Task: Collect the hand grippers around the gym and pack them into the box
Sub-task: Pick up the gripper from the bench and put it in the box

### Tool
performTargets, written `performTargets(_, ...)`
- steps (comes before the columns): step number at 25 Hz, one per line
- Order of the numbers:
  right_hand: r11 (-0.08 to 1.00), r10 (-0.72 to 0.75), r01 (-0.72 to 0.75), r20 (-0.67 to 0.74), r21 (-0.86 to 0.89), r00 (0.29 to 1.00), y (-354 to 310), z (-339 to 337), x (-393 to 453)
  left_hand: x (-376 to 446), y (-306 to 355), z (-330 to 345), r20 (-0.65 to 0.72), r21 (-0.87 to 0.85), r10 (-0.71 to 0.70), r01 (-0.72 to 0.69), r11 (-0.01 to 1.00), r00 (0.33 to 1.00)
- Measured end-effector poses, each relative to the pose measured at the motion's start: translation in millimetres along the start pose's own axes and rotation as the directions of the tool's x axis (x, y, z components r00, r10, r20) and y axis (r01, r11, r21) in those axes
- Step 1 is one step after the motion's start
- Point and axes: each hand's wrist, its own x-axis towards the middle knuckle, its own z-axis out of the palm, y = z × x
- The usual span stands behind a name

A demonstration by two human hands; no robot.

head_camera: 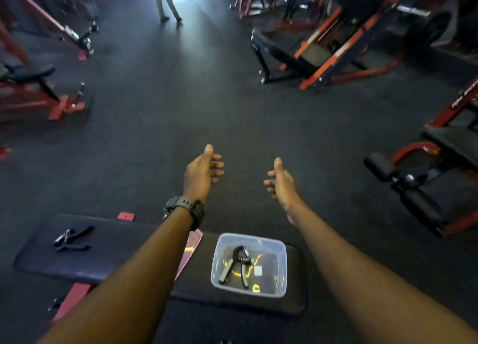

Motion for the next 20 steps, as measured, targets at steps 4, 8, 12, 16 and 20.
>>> performTargets(4, 0.998, -0.065, 0.066, -0.047, 0.019, 0.997, -33.1, -17.1, 1.9, -2.0, 39.2, 11.6, 0.001, -0.023, 0.076, -0.076, 0.997, 0.997)
performTargets(8, 0.996, -0.08, 0.081, -0.068, 0.023, 0.994, -49.5, -30.4, 2.6, 1.3, 61.9, 33.7, 0.042, -0.036, 0.141, -0.139, 0.99, 0.989)
performTargets(12, 0.996, -0.079, 0.081, -0.06, 0.039, 0.995, -59.6, -31.3, 4.2, 5.5, 70.1, 32.5, 0.033, -0.059, 0.136, -0.134, 0.989, 0.99)
performTargets(16, 0.998, -0.067, 0.067, 0.029, 0.004, 0.997, -62.2, 19.2, 1.1, -2.4, 62.3, -16.9, -0.065, -0.024, 0.133, -0.135, 0.991, 0.989)
performTargets(20, 0.997, -0.054, 0.069, 0.325, -0.035, 0.944, -57.8, 149.4, -37.0, -34.3, 35.1, -146.0, -0.374, -0.062, 0.099, -0.131, 0.989, 0.922)
